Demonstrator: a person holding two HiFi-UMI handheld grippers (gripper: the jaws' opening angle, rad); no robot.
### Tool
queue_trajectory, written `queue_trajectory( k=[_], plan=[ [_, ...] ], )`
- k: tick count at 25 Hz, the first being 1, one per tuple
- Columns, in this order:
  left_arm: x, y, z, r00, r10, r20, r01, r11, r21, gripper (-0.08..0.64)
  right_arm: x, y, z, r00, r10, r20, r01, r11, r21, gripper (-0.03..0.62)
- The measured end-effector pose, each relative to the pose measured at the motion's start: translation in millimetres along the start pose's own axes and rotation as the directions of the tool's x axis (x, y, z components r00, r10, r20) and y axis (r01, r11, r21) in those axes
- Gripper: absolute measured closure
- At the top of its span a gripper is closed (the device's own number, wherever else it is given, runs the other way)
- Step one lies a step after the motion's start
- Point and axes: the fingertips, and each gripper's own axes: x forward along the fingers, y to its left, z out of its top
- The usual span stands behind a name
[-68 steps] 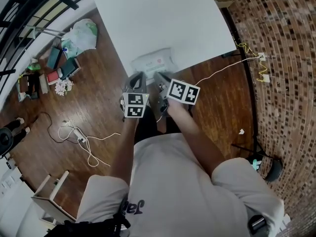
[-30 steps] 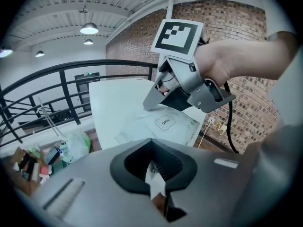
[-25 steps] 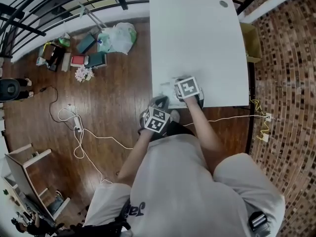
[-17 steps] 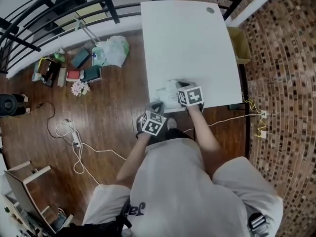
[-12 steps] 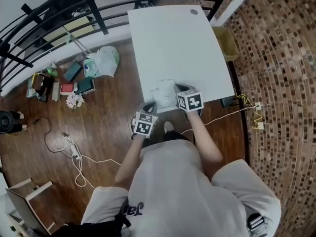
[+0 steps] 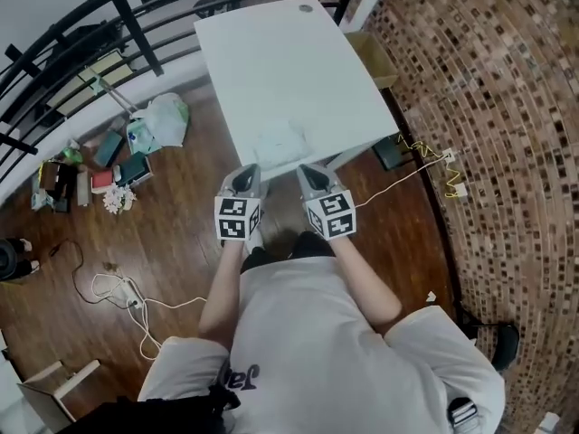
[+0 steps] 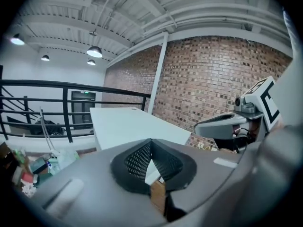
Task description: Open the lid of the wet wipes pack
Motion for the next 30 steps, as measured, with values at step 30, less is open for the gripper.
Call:
queue_trajectory(
  k=[30],
  plan=[
    [-218.8, -260.3, 14.2, 0.864, 0.332, 0.378, -0.394, 0.914, 0.097, 0.545, -286.2, 11.3, -5.4, 0.951, 0.124, 0.284, -0.122, 0.992, -0.025, 0.601]
  ],
)
